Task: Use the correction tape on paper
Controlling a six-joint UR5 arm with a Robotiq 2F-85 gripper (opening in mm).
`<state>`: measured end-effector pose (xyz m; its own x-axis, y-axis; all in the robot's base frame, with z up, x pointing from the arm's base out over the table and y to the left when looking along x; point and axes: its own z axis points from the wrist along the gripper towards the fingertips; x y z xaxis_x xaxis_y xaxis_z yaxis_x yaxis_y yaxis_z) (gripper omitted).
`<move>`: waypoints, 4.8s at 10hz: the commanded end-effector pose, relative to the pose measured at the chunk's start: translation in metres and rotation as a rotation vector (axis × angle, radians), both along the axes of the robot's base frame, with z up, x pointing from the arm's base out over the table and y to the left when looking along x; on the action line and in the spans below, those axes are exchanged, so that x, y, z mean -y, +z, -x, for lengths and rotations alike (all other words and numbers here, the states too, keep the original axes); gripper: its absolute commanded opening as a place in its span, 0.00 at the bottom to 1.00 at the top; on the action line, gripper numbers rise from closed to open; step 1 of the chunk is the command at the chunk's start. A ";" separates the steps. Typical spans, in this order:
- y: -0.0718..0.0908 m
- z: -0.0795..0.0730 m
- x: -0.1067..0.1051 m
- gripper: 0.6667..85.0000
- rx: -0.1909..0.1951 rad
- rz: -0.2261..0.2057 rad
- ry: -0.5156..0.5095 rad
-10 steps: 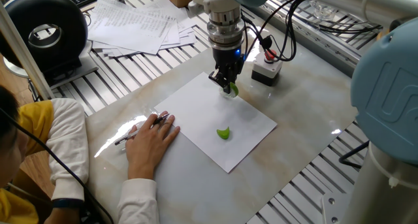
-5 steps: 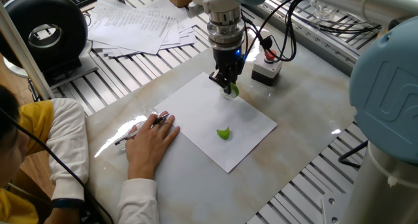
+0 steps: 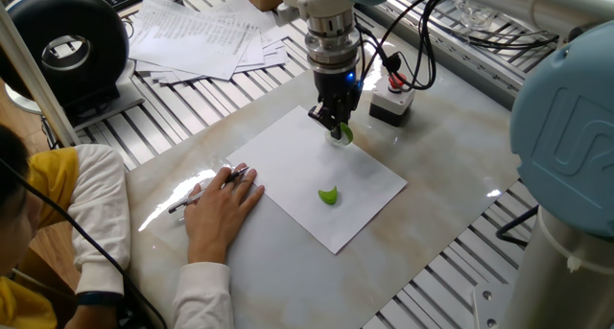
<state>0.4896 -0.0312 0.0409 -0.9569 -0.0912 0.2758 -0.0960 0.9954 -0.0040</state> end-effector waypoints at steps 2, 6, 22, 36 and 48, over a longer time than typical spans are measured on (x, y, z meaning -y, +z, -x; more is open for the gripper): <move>0.001 0.001 -0.004 0.00 -0.005 -0.015 -0.012; 0.002 0.004 -0.003 0.00 -0.016 -0.013 -0.014; 0.026 -0.001 -0.003 0.00 -0.056 0.026 -0.018; 0.004 -0.020 -0.012 0.00 0.031 -0.012 -0.042; 0.002 -0.024 -0.011 0.00 0.048 -0.011 -0.041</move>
<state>0.5115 -0.0229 0.0430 -0.9699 -0.0597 0.2360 -0.0633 0.9980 -0.0078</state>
